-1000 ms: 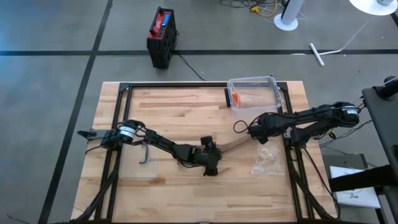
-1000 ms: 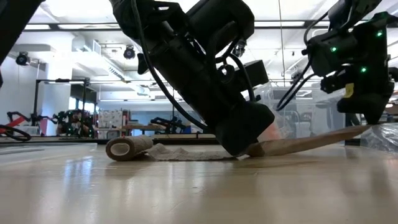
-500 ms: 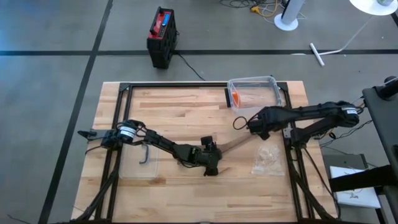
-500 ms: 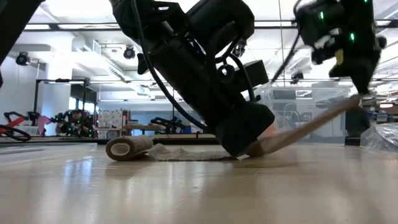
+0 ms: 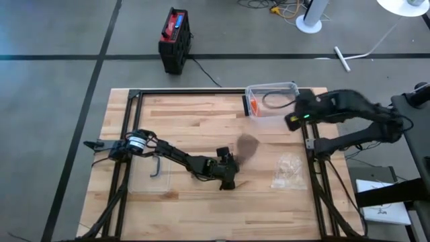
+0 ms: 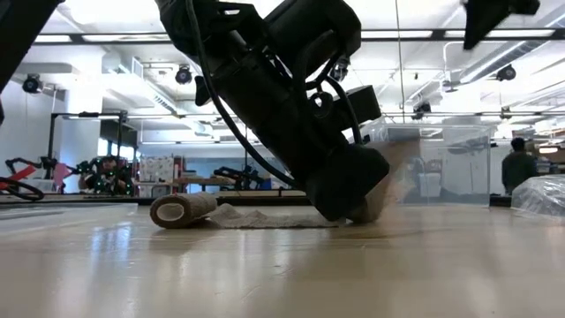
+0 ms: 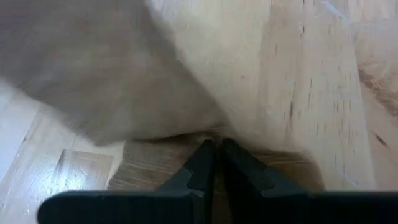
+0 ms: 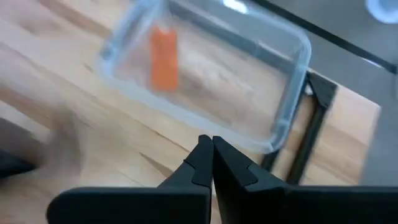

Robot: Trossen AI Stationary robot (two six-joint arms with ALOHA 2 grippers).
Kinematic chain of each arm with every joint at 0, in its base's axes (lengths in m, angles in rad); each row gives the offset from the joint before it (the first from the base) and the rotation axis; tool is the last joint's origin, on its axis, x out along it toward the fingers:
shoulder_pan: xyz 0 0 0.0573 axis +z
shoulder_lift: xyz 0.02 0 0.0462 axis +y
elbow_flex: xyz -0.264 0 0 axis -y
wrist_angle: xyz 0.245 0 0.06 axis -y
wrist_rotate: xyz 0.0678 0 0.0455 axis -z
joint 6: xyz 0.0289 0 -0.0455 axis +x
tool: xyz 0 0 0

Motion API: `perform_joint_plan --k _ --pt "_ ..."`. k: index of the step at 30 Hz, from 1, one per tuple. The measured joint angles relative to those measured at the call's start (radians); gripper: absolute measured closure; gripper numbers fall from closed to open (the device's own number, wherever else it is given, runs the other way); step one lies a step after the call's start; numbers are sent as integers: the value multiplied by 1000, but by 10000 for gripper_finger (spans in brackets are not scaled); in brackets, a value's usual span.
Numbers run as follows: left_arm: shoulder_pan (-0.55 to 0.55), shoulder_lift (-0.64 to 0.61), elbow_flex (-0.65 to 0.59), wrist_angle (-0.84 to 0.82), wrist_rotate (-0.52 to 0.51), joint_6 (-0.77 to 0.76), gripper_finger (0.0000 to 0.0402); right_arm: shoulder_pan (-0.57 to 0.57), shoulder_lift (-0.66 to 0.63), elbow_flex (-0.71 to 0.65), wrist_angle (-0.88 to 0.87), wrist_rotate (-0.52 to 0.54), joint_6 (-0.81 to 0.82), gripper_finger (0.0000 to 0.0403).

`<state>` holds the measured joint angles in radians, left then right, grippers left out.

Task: Roll bandage
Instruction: Roll the brown bandage

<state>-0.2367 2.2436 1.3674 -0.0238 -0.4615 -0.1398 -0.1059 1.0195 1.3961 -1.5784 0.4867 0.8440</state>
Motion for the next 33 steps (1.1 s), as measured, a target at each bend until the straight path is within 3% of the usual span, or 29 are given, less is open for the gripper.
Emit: perform_joint_plan --k 4,8,12,17,21,26,33 --pt "0 0 0 1 0 0 374 0 -56 46 12 -1 19 403" --pt "0 0 0 1 0 0 374 23 -75 2 21 -17 47 403" --pt "0 0 0 1 0 0 374 74 -50 -134 122 -49 62 403" --pt "0 0 0 1 1 0 374 169 12 -375 441 -149 56 403" --pt "0 0 0 1 0 5 374 251 92 -534 747 -203 59 403" --pt "0 0 0 3 0 7 374 369 226 -619 1047 -200 5 403" --pt "0 0 -2 7 -4 8 374 396 490 -622 1086 -151 9 403"
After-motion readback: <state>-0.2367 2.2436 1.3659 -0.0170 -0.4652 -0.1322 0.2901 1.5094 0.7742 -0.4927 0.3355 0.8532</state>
